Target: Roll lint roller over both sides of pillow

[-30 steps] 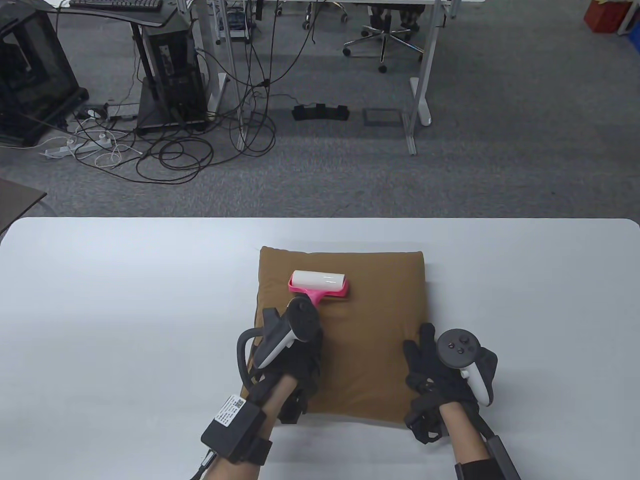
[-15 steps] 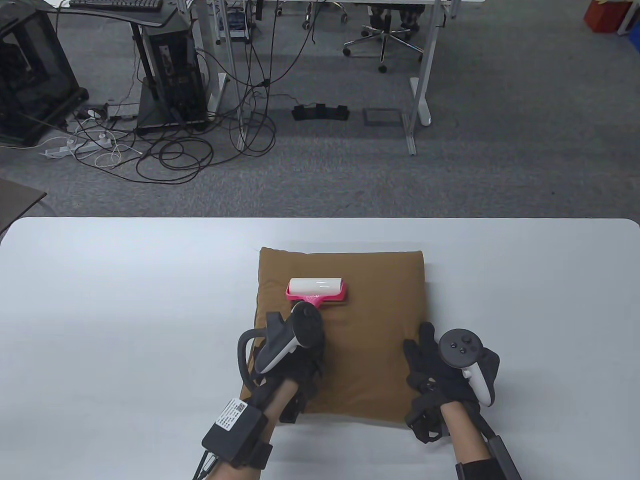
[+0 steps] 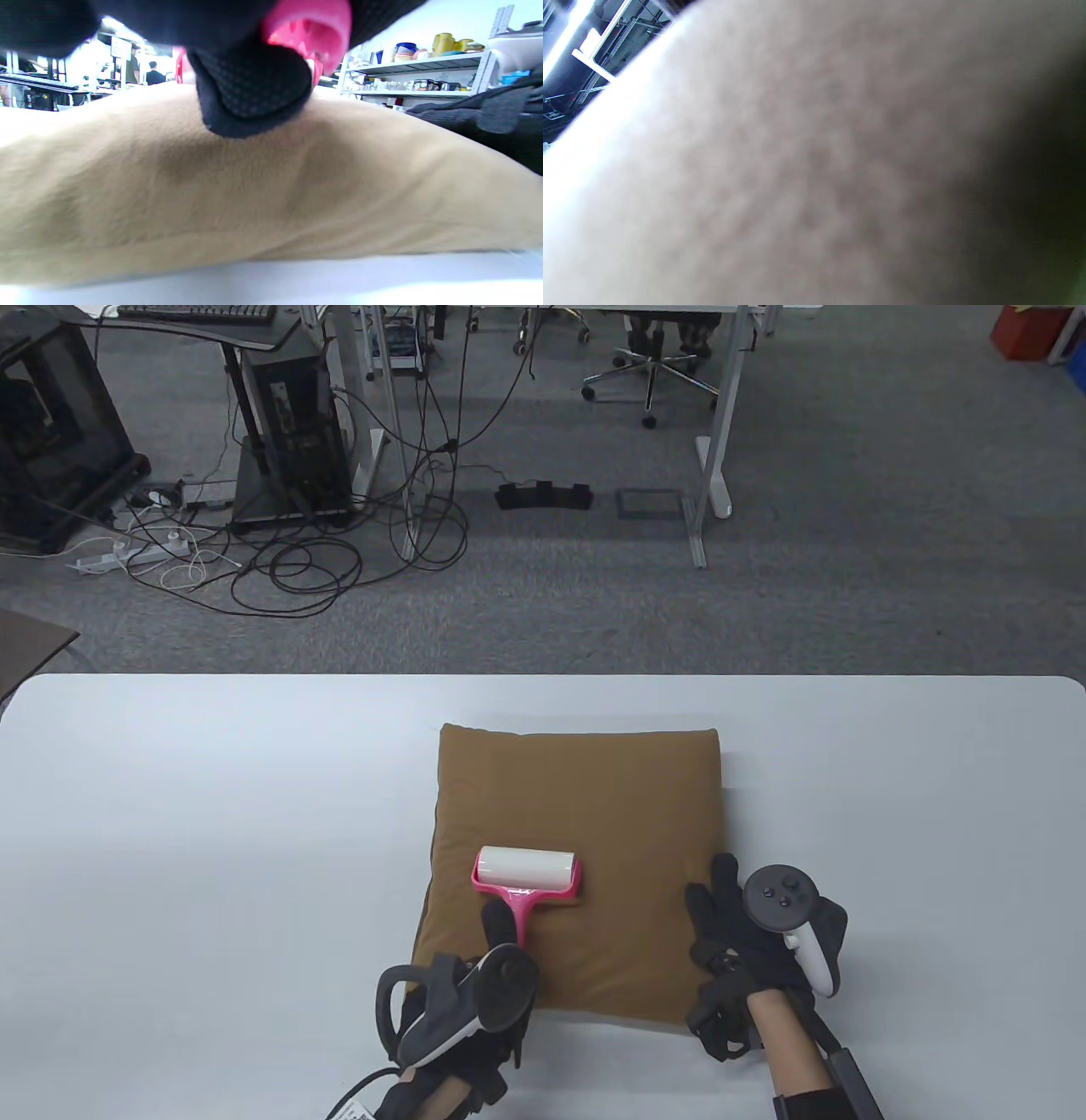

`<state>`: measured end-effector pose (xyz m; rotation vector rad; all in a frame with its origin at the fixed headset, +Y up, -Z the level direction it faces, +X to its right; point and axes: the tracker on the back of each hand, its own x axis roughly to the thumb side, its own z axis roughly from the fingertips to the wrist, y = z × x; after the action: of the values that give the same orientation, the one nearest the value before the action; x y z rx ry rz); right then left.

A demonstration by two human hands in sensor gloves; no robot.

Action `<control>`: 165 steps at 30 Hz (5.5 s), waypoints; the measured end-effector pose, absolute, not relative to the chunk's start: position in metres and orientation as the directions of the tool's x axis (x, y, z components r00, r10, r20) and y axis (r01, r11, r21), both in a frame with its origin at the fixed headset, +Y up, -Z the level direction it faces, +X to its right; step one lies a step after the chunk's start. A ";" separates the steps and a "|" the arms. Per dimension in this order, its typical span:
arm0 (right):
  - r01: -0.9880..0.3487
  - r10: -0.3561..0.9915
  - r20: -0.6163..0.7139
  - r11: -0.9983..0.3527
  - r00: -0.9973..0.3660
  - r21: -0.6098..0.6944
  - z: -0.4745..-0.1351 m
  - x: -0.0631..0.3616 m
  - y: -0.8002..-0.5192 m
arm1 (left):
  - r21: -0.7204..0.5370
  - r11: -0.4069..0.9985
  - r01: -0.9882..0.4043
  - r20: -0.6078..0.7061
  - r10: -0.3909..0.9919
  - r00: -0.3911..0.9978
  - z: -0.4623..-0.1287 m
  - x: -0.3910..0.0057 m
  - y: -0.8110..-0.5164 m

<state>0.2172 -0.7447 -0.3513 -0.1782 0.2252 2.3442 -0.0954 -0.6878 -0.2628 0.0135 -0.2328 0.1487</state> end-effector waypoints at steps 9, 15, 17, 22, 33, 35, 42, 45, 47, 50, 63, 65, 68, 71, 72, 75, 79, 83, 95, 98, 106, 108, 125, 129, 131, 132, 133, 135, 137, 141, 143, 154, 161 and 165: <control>-0.710 0.685 -0.197 -0.696 -0.702 0.110 -0.350 0.218 -0.745 | -0.007 0.992 -0.126 0.284 0.122 0.951 -0.228 -0.108 -0.694; -0.721 0.694 -0.208 -0.685 -0.690 0.104 -0.349 0.219 -0.745 | 0.177 0.940 -0.291 0.349 0.217 0.912 -0.225 -0.122 -0.671; -0.728 0.700 -0.214 -0.678 -0.682 0.100 -0.349 0.220 -0.745 | 0.236 0.905 -0.353 0.331 0.267 0.905 -0.233 -0.125 -0.660; -0.693 0.681 -0.158 -0.720 -0.715 0.032 -0.344 0.216 -0.733 | 0.338 0.804 -0.488 0.264 0.417 0.870 -0.277 -0.134 -0.651; -0.626 0.556 0.322 -0.760 -0.766 -0.176 -0.295 0.143 -0.668 | 0.290 0.590 -0.753 0.328 0.678 0.658 -0.299 -0.154 -0.686; -0.679 0.589 0.389 -0.719 -0.709 -0.149 -0.285 0.126 -0.662 | 0.270 0.559 -0.784 0.361 0.696 0.621 -0.295 -0.154 -0.688; -0.757 0.770 0.227 -0.633 -0.596 0.162 -0.290 0.075 -0.665 | 0.242 0.536 -0.809 0.443 0.681 0.584 -0.280 -0.140 -0.689; -0.799 0.816 0.202 -0.575 -0.542 0.177 -0.296 0.069 -0.664 | 0.247 0.629 -0.738 0.478 0.583 0.657 -0.277 -0.128 -0.690; -0.800 0.817 0.186 -0.574 -0.546 0.174 -0.298 0.067 -0.660 | 0.229 0.661 -0.715 0.475 0.565 0.675 -0.277 -0.122 -0.691; -0.791 0.814 0.237 -0.576 -0.531 0.206 -0.301 0.068 -0.654 | 0.178 0.622 -0.763 0.509 0.606 0.612 -0.277 -0.126 -0.686; -0.770 0.822 0.201 -0.570 -0.533 0.287 -0.310 0.073 -0.648 | -0.226 0.442 -0.868 0.417 0.849 0.324 -0.291 -0.132 -0.694; -0.779 0.830 0.195 -0.558 -0.523 0.287 -0.311 0.076 -0.649 | -0.277 0.423 -0.863 0.392 0.870 0.300 -0.292 -0.131 -0.697; -0.771 0.819 0.192 -0.574 -0.541 0.277 -0.311 0.079 -0.652 | -0.350 0.488 -0.800 0.403 0.849 0.342 -0.294 -0.129 -0.696; -0.783 0.840 0.175 -0.543 -0.514 0.303 -0.311 0.082 -0.658 | -0.303 0.595 -0.744 0.450 0.778 0.439 -0.293 -0.130 -0.694; -0.793 0.853 0.161 -0.521 -0.496 0.315 -0.311 0.083 -0.660 | -0.302 0.599 -0.741 0.451 0.775 0.443 -0.293 -0.129 -0.694; -0.808 0.872 0.148 -0.489 -0.467 0.328 -0.312 0.086 -0.663 | -0.339 0.582 -0.739 0.434 0.794 0.426 -0.294 -0.129 -0.696; -0.813 0.884 0.136 -0.466 -0.448 0.350 -0.312 0.089 -0.665 | -0.390 0.570 -0.724 0.412 0.811 0.416 -0.296 -0.128 -0.699; -0.814 0.866 0.152 -0.500 -0.476 0.297 -0.309 0.092 -0.662 | -0.307 0.634 -0.710 0.468 0.750 0.468 -0.292 -0.128 -0.693; -0.673 0.630 0.277 -0.734 -0.725 -0.091 -0.293 0.146 -0.634 | -0.045 0.696 -0.716 -0.024 0.716 0.697 -0.309 -0.217 -0.720; -0.594 0.533 0.302 -0.789 -0.790 -0.160 -0.283 0.159 -0.629 | -0.085 0.723 -0.686 -0.128 0.675 0.727 -0.315 -0.223 -0.738; -0.520 0.456 0.278 -0.823 -0.845 -0.229 -0.260 0.190 -0.624 | -0.301 0.715 -0.632 -0.187 0.605 0.774 -0.321 -0.214 -0.758; -0.515 0.454 0.265 -0.821 -0.850 -0.246 -0.256 0.196 -0.623 | -0.286 0.719 -0.634 -0.185 0.608 0.772 -0.322 -0.211 -0.761; -0.483 0.448 0.183 -0.794 -0.875 -0.370 -0.234 0.224 -0.625 | -0.111 0.791 -0.602 -0.124 0.590 0.798 -0.333 -0.193 -0.763; -0.464 0.446 0.139 -0.801 -0.884 -0.378 -0.233 0.226 -0.630 | -0.006 0.818 -0.575 -0.182 0.564 0.805 -0.335 -0.193 -0.761; -0.463 0.454 0.119 -0.805 -0.883 -0.371 -0.231 0.224 -0.635 | 0.009 0.827 -0.562 -0.202 0.552 0.809 -0.336 -0.193 -0.760; -0.449 0.445 0.103 -0.814 -0.890 -0.368 -0.230 0.220 -0.639 | 0.005 0.827 -0.562 -0.204 0.551 0.809 -0.336 -0.193 -0.760; -0.428 0.424 0.097 -0.826 -0.901 -0.366 -0.229 0.216 -0.642 | 0.005 0.828 -0.561 -0.205 0.550 0.810 -0.336 -0.192 -0.760; -0.341 0.338 0.075 -0.866 -0.938 -0.366 -0.232 0.205 -0.649 | -0.004 0.834 -0.552 -0.184 0.542 0.820 -0.335 -0.192 -0.760; -0.269 0.268 0.059 -0.885 -0.962 -0.380 -0.238 0.196 -0.653 | -0.006 0.828 -0.561 -0.169 0.552 0.816 -0.334 -0.193 -0.760; -0.168 0.174 0.021 -0.905 -0.984 -0.391 -0.260 0.181 -0.657 | -0.031 0.808 -0.588 -0.158 0.577 0.802 -0.334 -0.195 -0.761; -0.132 0.147 -0.010 -0.914 -0.989 -0.384 -0.274 0.176 -0.658 | -0.044 0.800 -0.599 -0.152 0.587 0.795 -0.334 -0.197 -0.762; -0.145 0.174 -0.160 -0.973 -0.972 -0.178 -0.364 0.161 -0.669 | -0.124 0.770 -0.626 -0.142 0.611 0.779 -0.332 -0.198 -0.763; -0.230 0.259 -0.229 -0.962 -0.938 -0.147 -0.402 0.170 -0.672 | -0.177 0.738 -0.652 -0.163 0.631 0.758 -0.335 -0.201 -0.770; -0.280 0.309 -0.233 -0.948 -0.922 -0.150 -0.405 0.178 -0.674 | -0.193 0.724 -0.662 -0.168 0.641 0.749 -0.337 -0.202 -0.772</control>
<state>0.1783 -0.6735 -0.4046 -0.3669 -0.1638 2.8107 -0.2021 -0.7716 -0.3366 -0.2483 0.0917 0.7203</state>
